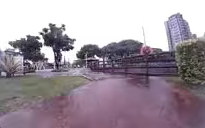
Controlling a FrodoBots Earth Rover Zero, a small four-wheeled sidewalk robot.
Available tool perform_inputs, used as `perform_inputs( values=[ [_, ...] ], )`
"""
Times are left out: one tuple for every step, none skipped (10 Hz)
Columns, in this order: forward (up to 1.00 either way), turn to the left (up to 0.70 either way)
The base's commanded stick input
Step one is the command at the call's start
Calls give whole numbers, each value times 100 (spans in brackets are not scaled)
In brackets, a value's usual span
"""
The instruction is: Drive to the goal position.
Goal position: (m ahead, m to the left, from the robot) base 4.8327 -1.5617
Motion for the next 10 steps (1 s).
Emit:
perform_inputs(
  values=[
    [100,-27],
    [100,-5],
    [100,-4],
    [100,-2],
    [100,-14],
    [100,-29],
    [100,-16],
    [100,-3],
    [100,2],
    [100,5]
  ],
)
